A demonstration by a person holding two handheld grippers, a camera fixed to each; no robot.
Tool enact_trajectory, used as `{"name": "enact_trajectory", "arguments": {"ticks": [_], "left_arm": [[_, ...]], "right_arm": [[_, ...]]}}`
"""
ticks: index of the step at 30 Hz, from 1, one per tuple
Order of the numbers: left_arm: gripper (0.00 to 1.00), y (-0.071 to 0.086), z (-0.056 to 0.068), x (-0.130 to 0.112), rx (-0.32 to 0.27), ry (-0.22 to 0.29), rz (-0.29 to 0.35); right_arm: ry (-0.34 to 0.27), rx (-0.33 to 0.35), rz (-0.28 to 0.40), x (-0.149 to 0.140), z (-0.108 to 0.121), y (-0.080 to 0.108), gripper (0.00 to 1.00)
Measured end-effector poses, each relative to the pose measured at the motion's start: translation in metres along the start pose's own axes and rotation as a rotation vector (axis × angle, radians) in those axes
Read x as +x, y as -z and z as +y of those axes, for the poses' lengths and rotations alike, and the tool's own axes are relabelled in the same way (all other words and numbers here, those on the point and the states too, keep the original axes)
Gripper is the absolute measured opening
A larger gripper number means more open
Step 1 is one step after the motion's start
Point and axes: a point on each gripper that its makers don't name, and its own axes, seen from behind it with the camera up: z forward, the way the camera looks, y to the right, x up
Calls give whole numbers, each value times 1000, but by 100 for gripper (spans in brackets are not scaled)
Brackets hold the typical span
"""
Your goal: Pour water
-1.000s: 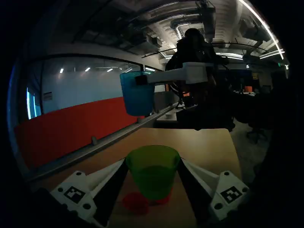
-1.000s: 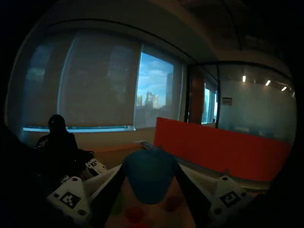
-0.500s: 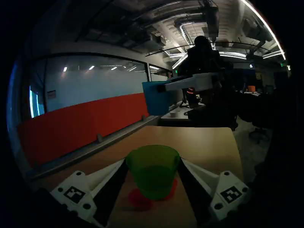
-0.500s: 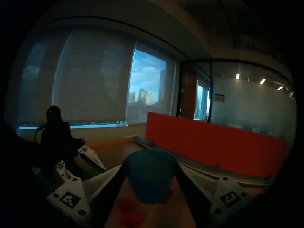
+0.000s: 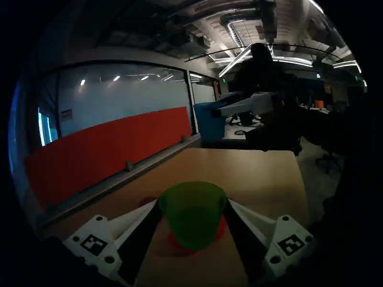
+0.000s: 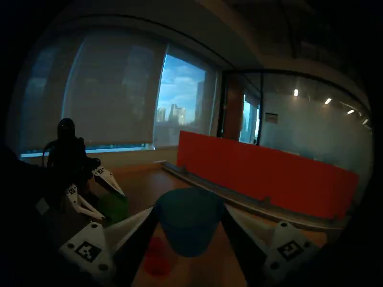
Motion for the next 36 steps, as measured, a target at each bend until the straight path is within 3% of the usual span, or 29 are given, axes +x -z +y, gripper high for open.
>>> {"name": "enact_trajectory", "arguments": {"ticks": [12, 24, 36], "left_arm": [[88, -4, -5, -39, 2, -26, -134], [88, -4, -15, -74, -2, -6, -241], [88, -5, -23, -94, -4, 2, -284]], "right_arm": [[-24, 10, -75, -39, 3, 0, 93], [-22, 26, -156, -75, 4, -5, 93], [-38, 25, -230, -113, 12, -8, 93]]}}
